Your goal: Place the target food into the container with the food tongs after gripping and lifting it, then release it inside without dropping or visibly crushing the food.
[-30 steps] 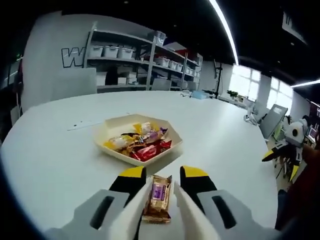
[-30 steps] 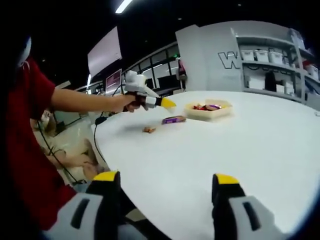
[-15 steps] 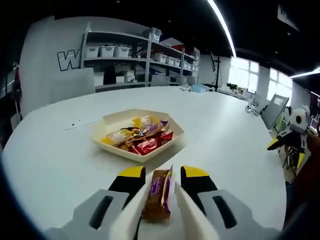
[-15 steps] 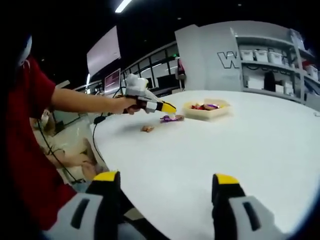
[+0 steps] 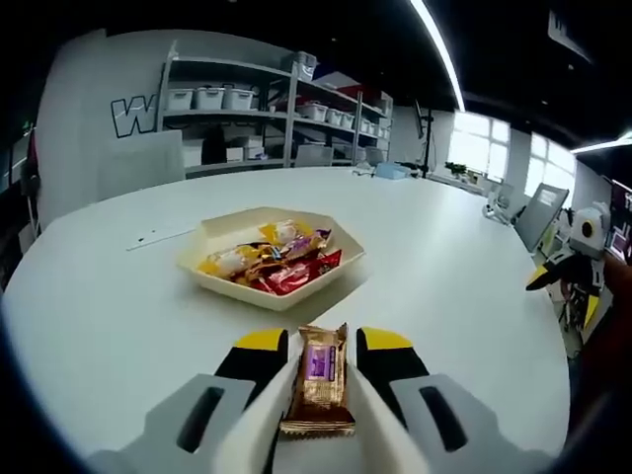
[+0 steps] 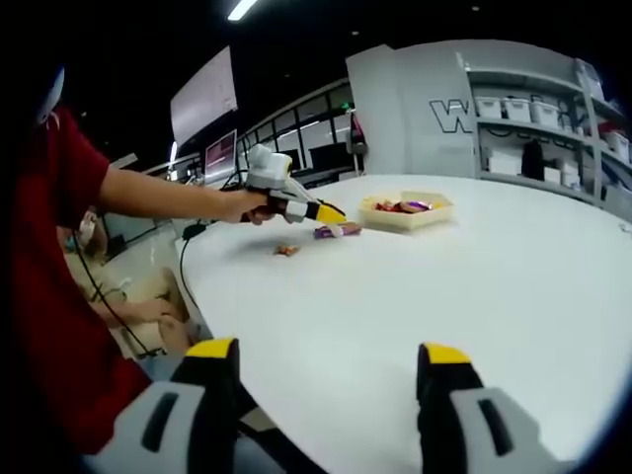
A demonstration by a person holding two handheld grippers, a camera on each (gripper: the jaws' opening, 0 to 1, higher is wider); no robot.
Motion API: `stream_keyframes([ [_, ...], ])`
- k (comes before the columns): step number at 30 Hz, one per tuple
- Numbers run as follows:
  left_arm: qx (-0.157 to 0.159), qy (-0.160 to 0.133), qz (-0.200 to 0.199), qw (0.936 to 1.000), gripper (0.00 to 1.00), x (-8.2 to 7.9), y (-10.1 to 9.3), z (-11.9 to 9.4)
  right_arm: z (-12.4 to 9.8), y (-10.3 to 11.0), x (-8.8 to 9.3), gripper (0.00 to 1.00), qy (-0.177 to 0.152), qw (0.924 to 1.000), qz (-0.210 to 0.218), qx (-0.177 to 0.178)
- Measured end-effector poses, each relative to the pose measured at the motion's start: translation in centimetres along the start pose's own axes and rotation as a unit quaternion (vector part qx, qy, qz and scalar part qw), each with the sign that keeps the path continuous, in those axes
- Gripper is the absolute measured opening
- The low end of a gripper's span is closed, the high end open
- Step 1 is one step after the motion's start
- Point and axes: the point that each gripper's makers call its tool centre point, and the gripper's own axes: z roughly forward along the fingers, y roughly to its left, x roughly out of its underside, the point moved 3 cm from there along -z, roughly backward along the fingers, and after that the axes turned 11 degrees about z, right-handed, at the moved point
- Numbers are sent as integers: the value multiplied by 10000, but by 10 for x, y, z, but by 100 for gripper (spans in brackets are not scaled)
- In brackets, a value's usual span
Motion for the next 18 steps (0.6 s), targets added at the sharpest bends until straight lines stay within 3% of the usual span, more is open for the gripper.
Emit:
stream_keyframes([
  [7,-58,27,-51,10000,23,-1,4,0,2,-1,2,69,69,10000,-56,45],
  [12,-57,-131,-328,9994,23,-19,11,-6,1,-4,1,69,84,9999,-67,53],
  [18,-26,-244,-237,9994,23,-34,10,-7,4,-5,2,69,102,9999,-73,42],
])
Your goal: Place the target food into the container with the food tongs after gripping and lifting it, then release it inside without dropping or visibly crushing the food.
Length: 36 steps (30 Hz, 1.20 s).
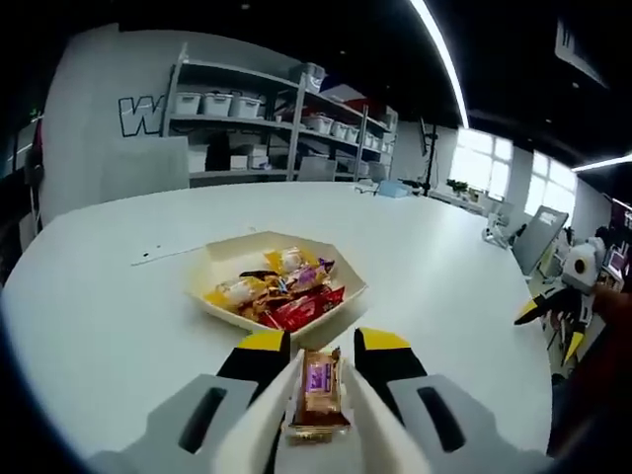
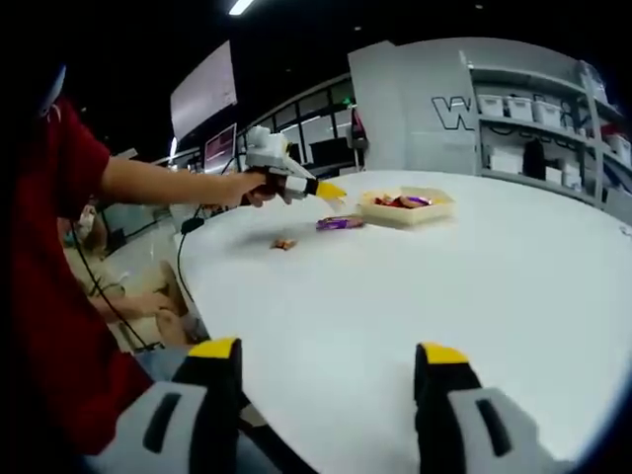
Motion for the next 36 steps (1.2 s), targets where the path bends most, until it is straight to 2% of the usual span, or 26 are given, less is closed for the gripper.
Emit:
stream_keyframes([
  [4,8,201,1,9998,24,12,2,5,1,-1,1,69,26,10000,-4,1],
  [7,-32,161,97,9998,26,17,0,6,1,-1,1,69,16,10000,-7,-5],
  [8,1,165,63,9998,27,18,-1,7,0,-1,1,69,16,10000,-6,-9],
  [9,45,258,-161,9995,27,20,-3,8,0,-1,1,69,11,10000,-9,0],
  [12,81,272,-179,9994,28,23,-6,11,-2,-3,1,69,-1,10000,4,17],
  [20,121,138,10,9998,28,12,-12,12,-3,-4,3,69,9,10000,-5,40],
  [27,110,347,-12,9993,28,27,-10,18,-5,-3,3,68,-18,10000,-9,40],
  [32,-31,331,324,9989,23,30,-9,18,-9,-5,4,68,-49,10000,27,66],
  [34,-51,415,16,9991,20,30,-9,17,-9,-4,4,68,-58,10000,43,61],
  [36,-103,448,99,9989,20,29,-8,17,-9,-5,3,68,-69,9999,33,77],
])
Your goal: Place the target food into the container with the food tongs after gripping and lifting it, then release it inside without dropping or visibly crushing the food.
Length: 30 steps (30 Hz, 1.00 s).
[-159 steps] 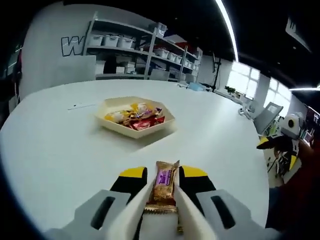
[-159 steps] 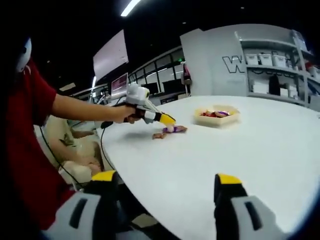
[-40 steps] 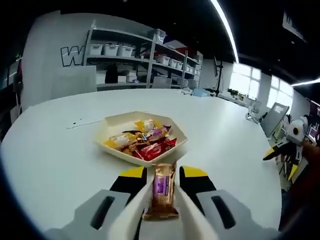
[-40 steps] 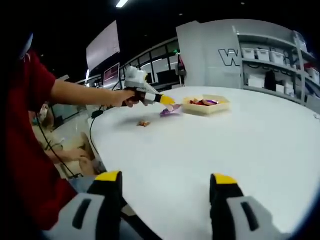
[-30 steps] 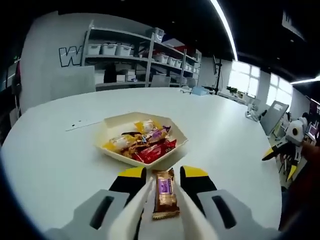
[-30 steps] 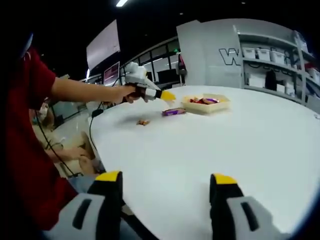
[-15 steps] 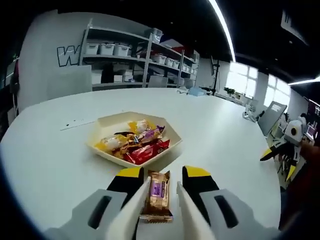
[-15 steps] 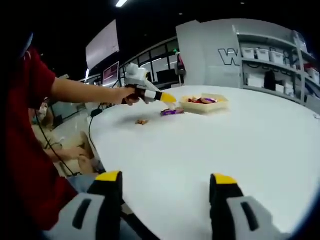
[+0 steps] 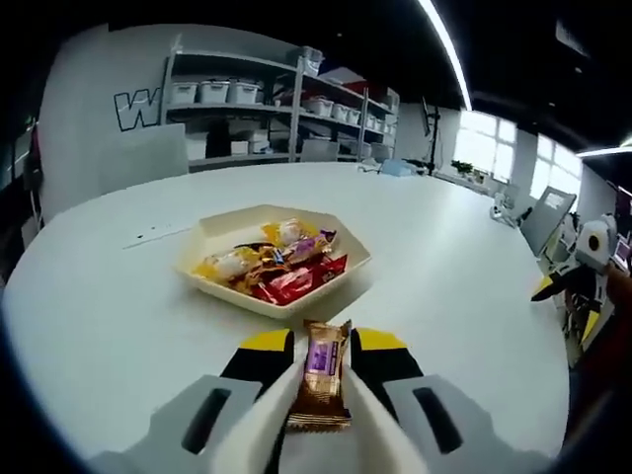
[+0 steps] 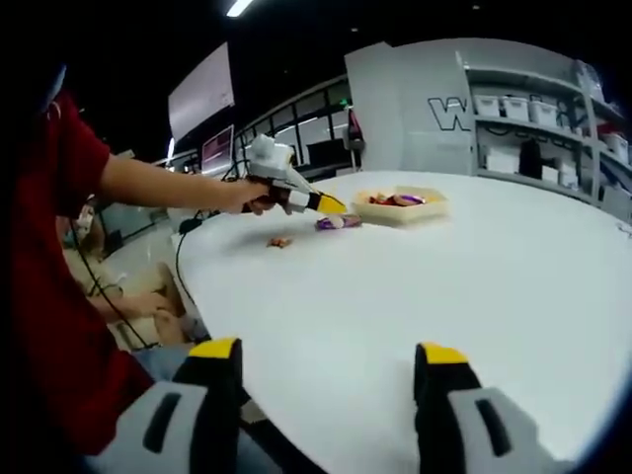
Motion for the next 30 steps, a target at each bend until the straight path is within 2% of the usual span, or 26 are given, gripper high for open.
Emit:
stream_keyframes([
  [3,49,3,21,10000,20,-5,-3,-4,-2,0,-2,68,-23,10000,-8,0],
  [6,104,-230,-107,9996,20,-23,-3,-12,-4,-1,-3,68,-62,10000,6,-4],
  [8,100,-288,-103,9995,20,-36,1,-15,-4,-2,-2,68,-62,10000,-3,-2],
  [14,51,-367,-120,9992,20,-58,16,-7,-4,-1,-1,68,-68,10000,-7,10],
  [21,22,-376,-29,9993,21,-69,23,13,-14,-6,-1,68,-131,9998,70,112],
  [30,-26,-339,-29,9994,21,-74,33,35,-24,-14,-7,70,-227,9994,21,258],
])
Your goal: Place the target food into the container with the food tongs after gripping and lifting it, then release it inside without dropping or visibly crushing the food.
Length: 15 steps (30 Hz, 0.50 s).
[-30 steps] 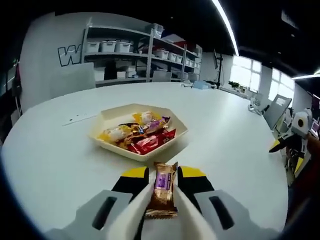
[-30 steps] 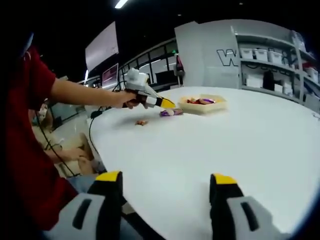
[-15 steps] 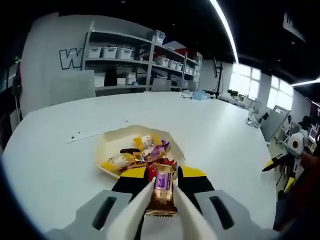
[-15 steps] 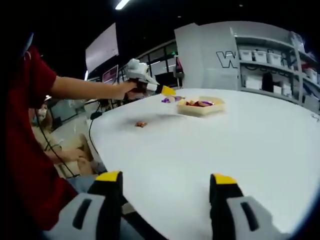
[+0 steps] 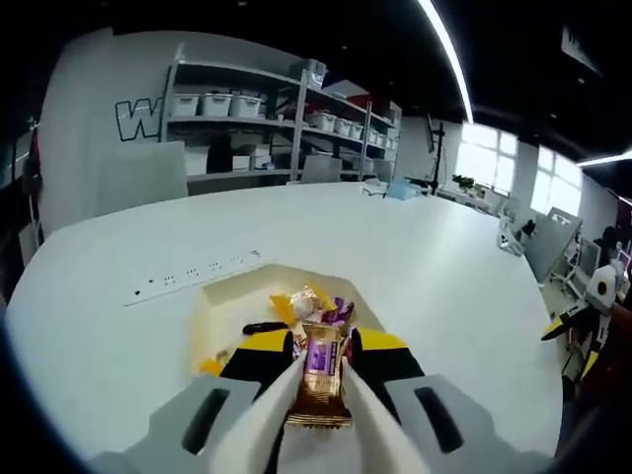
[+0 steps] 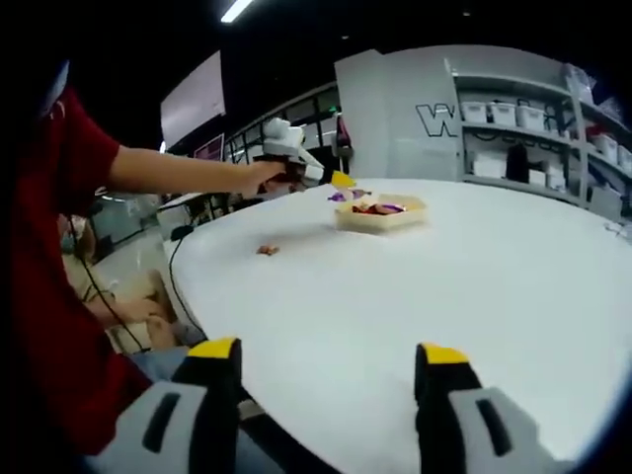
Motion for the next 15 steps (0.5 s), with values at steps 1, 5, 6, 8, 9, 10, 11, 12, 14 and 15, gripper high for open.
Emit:
stream_keyframes([
  [1,-10,-14,-20,10000,21,-1,1,2,0,-1,-1,71,-28,10000,-7,16],
  [5,-17,104,9,9999,22,2,4,12,-2,-2,-8,76,-242,9997,-25,43],
  [6,-16,135,2,9999,22,3,4,13,-2,-3,-9,77,-274,9996,-41,49],
  [8,-33,163,4,9999,22,3,6,17,-3,-4,-13,81,-395,9992,-36,67],
  [9,-50,160,-22,9999,22,3,7,18,-4,-4,-16,84,-503,9987,-43,76],
  [10,-58,161,-40,9998,22,3,7,19,-4,-4,-18,87,-565,9984,-43,82],
  [11,-70,159,-33,9998,22,2,7,20,-5,-5,-19,90,-608,9981,-38,88],
  [12,-74,163,-24,9998,22,2,7,21,-6,-6,-22,94,-684,9976,-3,113],
  [14,-88,184,30,9998,22,1,7,23,-7,-7,-25,99,-812,9966,-27,138],
  [15,-89,189,40,9998,22,1,7,24,-8,-8,-26,99,-832,9964,-85,166],
])
